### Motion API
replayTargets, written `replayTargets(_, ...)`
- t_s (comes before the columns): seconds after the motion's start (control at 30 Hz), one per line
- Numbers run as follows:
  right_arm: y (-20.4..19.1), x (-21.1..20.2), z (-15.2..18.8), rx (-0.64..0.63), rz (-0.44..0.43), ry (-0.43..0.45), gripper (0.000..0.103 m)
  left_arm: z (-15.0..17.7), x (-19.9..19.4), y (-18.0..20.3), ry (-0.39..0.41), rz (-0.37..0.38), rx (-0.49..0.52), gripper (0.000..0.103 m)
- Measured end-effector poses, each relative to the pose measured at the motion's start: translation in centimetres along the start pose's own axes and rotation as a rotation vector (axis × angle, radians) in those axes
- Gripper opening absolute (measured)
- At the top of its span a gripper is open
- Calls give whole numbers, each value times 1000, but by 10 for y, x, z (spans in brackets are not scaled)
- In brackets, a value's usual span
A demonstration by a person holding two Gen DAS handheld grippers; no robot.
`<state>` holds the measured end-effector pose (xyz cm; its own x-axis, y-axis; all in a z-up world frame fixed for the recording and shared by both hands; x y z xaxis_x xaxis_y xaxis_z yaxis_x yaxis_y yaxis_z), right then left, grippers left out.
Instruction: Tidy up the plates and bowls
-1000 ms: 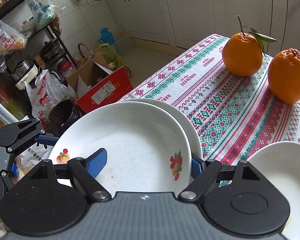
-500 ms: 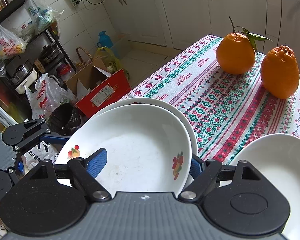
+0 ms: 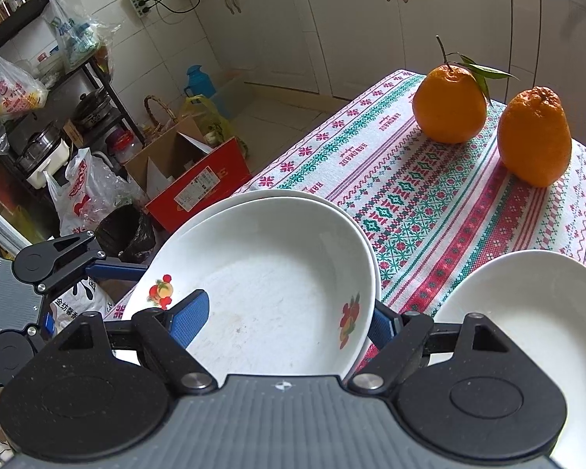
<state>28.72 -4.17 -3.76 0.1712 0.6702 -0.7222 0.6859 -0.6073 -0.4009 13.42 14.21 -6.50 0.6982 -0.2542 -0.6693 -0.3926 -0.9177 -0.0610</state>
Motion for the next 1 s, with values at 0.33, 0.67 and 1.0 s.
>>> replayTargets(0.33,-4,-6,4,10,24,16,87,1,0,0,3,-4,-1,97)
replayTargets(0.67,-13,-10,16,26,56,24,87,1,0,1,7,-4,-3,97)
replayTargets(1.0,-24,-9,29,7,106,42,87,1,-1,-1,11,5,-13,98)
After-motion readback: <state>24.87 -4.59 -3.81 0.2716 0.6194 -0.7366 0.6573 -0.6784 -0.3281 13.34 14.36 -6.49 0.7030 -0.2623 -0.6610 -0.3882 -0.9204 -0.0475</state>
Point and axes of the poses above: each gripper's, at about its wrist camera, not at the fingertips, and x roughly the way its jaws point, y to its right, z to its underside, the point moved 2 cm from there along x, roughly the way its jaws point, and after that the axes turned 8 degrees about -z, right-handed, at the moved point
